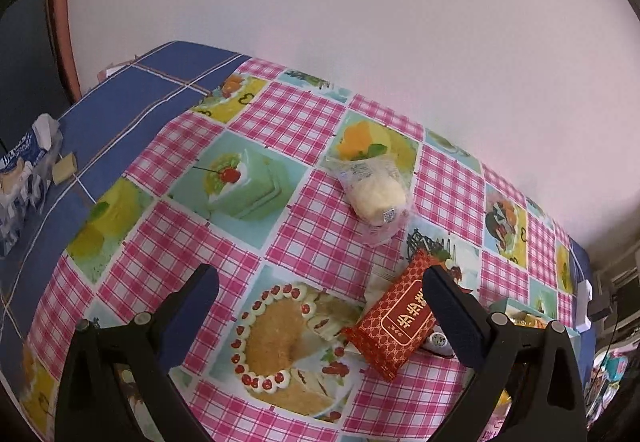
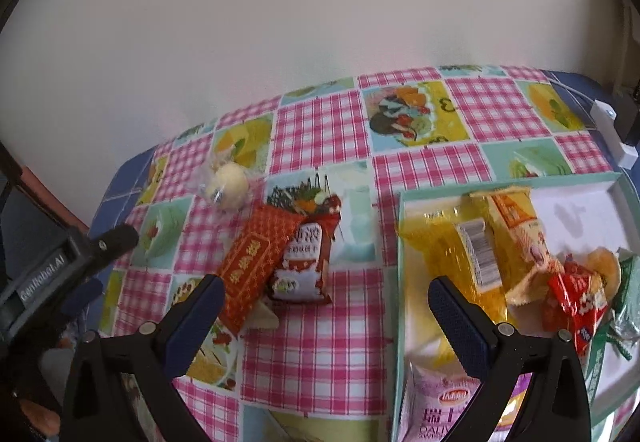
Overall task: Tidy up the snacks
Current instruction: 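Grasp the red rectangular pack with the left gripper while the right grasps the red-white milk biscuit pack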
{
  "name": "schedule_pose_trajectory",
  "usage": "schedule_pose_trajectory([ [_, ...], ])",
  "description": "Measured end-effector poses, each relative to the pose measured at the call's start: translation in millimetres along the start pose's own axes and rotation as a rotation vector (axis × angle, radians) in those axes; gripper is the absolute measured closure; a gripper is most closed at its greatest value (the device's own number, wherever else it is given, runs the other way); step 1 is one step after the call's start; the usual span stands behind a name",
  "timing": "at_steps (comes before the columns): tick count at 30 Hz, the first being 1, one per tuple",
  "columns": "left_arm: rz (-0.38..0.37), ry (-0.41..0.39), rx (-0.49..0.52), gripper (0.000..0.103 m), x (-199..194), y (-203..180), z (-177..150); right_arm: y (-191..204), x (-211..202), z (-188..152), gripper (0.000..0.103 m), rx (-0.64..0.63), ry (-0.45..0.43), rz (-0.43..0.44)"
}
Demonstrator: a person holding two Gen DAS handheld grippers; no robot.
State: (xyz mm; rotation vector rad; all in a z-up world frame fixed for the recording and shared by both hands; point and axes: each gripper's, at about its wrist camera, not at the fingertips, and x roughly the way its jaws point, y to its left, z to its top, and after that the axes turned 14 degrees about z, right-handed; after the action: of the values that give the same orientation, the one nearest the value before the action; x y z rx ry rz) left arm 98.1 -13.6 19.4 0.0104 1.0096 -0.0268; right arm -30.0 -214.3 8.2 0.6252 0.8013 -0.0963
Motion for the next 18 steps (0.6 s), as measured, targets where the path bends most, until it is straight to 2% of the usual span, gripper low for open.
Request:
schedule_pose_trajectory([
  [7,0.003,0.048,-0.006,0.002,21,-6,2,2,19,6,0.002,-0.046,0.046,-0.035],
  [13,0.001,0.097,-0.018,0.007,41,-9,2,5,44,5,0.020,-0.085,0.097,-0.035],
  [15,-0.001,0.110,-0.016,0.011,46,-11,1,6,52,4,0.022,-0.093,0.115,-0.033],
  [18,-0.008,0.135,-0.013,0.015,52,-15,0,6,64,1,0.030,-0.112,0.142,-0.041],
])
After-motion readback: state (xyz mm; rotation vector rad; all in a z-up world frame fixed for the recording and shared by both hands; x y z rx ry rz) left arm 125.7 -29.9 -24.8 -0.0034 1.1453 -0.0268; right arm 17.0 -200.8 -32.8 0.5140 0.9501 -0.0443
